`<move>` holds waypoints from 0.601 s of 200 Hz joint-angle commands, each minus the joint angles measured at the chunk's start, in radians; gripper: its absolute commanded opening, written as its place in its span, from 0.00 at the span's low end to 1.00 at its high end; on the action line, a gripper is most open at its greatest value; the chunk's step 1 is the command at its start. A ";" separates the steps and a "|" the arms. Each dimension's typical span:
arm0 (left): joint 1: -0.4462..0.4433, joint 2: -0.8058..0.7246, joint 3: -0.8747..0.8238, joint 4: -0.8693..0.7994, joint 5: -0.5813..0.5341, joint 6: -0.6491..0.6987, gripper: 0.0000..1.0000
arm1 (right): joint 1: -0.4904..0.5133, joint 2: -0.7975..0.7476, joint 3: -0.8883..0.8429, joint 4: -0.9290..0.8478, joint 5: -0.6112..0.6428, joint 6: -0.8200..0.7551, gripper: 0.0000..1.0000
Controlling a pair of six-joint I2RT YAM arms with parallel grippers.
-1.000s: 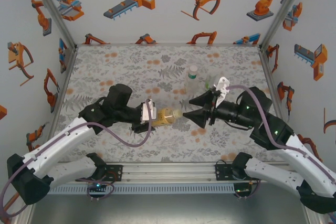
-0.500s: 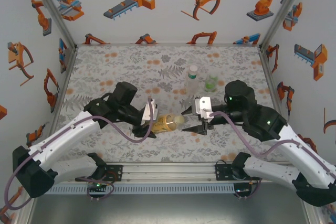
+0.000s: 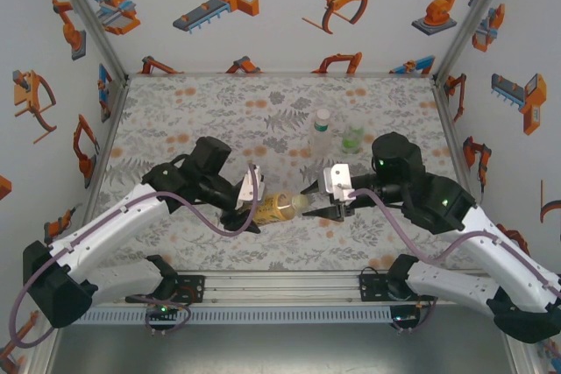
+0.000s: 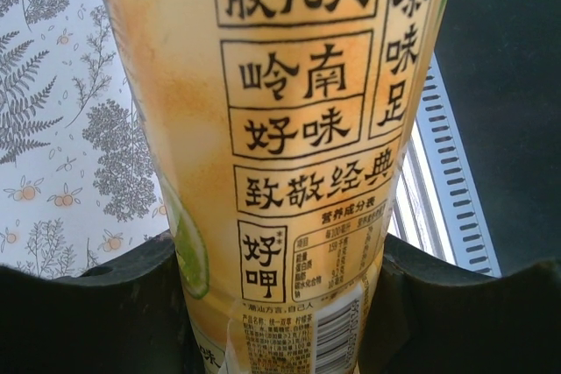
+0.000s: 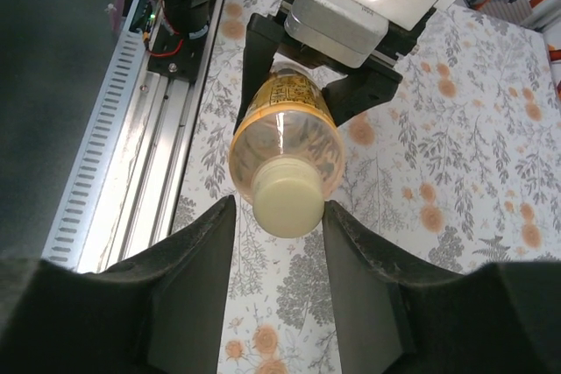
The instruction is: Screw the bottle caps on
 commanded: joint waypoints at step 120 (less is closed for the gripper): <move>-0.005 -0.064 0.004 0.052 -0.118 -0.010 0.00 | 0.003 -0.044 -0.075 0.230 0.180 0.404 0.00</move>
